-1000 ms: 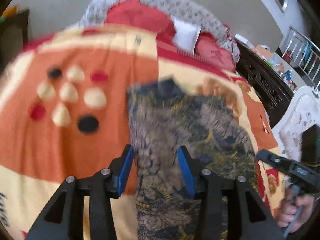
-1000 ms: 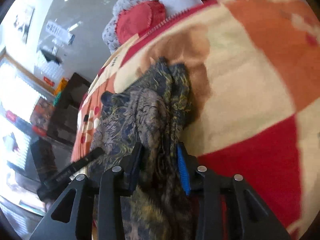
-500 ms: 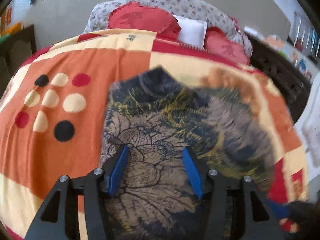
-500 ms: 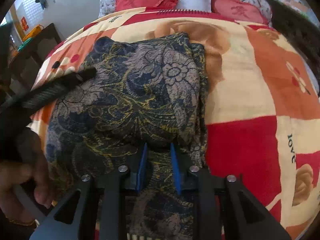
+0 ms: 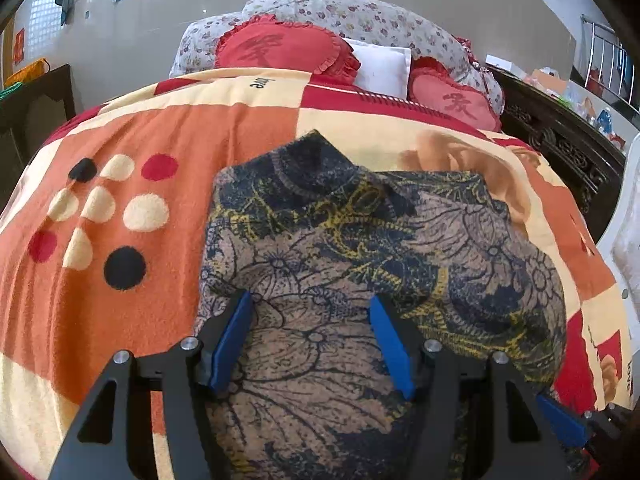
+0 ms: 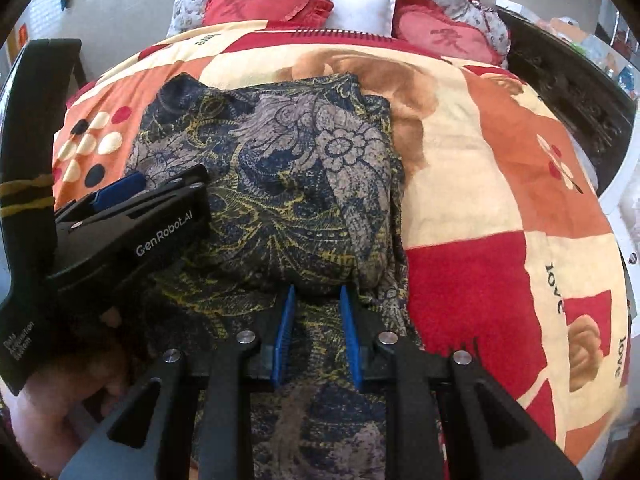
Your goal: Fold small clothes
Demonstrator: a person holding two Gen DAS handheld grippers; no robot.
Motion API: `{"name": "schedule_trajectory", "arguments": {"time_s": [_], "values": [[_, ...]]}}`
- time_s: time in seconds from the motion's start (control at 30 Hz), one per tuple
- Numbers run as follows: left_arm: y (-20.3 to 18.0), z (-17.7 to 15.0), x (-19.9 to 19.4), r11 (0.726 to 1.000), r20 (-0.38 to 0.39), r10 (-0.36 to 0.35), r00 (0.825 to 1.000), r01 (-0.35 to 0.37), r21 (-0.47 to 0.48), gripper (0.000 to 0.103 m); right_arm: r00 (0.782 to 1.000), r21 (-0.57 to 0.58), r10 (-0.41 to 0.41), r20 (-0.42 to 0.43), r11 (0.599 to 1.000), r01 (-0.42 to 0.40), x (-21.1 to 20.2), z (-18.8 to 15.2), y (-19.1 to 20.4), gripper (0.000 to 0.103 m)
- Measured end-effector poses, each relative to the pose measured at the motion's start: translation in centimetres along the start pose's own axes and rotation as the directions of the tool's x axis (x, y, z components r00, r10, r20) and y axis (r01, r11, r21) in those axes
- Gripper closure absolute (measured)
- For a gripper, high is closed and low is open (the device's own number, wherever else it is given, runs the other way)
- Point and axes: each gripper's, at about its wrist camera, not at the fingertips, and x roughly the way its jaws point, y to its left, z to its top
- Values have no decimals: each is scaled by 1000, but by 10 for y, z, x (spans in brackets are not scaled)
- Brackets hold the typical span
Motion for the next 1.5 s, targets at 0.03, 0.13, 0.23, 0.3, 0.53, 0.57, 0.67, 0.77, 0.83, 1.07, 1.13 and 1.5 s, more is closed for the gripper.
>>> {"name": "schedule_trajectory", "arguments": {"time_s": [0.03, 0.13, 0.23, 0.3, 0.53, 0.57, 0.67, 0.77, 0.83, 1.07, 1.13, 1.5], "values": [[0, 0, 0, 1000, 0, 0, 1000, 0, 0, 39, 1000, 0, 0, 2, 1000, 0, 1, 0, 1, 90], [0, 0, 0, 1000, 1, -1, 1000, 1, -1, 39, 1000, -6, -4, 6, 1000, 4, 0, -1, 2, 90], [-1, 0, 0, 1000, 0, -1, 1000, 1, -1, 39, 1000, -5, -8, 18, 1000, 8, -1, -4, 2, 90], [0, 0, 0, 1000, 0, -1, 1000, 1, -1, 39, 1000, -1, -9, 28, 1000, 9, -1, -5, 2, 90], [-1, 0, 0, 1000, 0, 0, 1000, 0, 0, 39, 999, -11, -17, 44, 1000, 17, -2, -8, 4, 90], [-1, 0, 0, 1000, 0, 1, 1000, -1, 0, 39, 999, -11, -17, 47, 1000, 17, -3, -9, 4, 90], [-1, 0, 0, 1000, 0, 0, 1000, 0, 0, 39, 999, -10, -19, 51, 1000, 20, -3, -9, 5, 90], [-1, 1, 2, 1000, -2, 7, 1000, -7, 4, 39, 998, -11, -20, 54, 1000, 20, -3, -9, 5, 90], [-1, 1, 3, 1000, -4, 15, 1000, -15, 10, 39, 998, -19, -25, 59, 999, 26, -3, -10, 6, 90], [-9, 3, 6, 997, -27, 69, 997, -68, 48, 37, 997, -39, -11, 72, 999, 14, -3, -12, 6, 90], [-9, 3, 6, 997, -30, 69, 997, -67, 44, 37, 997, -30, 39, 62, 999, -37, -3, -10, -2, 90], [-7, 2, 5, 997, -22, 63, 998, -62, 43, 37, 981, -53, 171, 95, 985, -166, -3, -14, -20, 90]]}}
